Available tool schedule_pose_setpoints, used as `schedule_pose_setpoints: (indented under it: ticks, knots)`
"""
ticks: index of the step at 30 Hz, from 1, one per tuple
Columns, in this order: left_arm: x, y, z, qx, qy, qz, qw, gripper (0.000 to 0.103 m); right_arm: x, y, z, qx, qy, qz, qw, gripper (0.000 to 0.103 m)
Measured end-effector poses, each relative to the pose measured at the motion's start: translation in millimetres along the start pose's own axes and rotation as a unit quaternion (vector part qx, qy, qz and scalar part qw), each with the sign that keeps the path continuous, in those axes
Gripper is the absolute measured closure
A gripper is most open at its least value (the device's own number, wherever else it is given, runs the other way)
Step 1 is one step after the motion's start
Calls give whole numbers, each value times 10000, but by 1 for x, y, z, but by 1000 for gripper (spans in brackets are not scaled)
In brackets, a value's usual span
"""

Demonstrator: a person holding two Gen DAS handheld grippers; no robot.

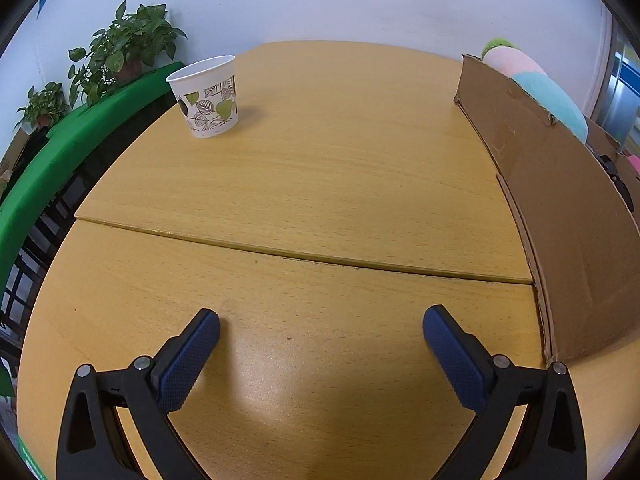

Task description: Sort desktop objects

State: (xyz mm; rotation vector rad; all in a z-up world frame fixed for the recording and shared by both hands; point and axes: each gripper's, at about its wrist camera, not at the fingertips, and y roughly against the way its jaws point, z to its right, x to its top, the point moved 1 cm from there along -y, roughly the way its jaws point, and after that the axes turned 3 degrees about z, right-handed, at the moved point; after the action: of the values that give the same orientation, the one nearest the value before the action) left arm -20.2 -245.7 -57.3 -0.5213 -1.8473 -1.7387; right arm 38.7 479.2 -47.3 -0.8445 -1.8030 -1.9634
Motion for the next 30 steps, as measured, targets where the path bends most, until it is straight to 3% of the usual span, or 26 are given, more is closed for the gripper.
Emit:
schedule_pose_setpoints:
  ticks: [30]
  knots:
    - [0, 1, 2, -21, -15, -5, 10000, 0, 1, -1, 1, -7, -9, -7, 10000, 0]
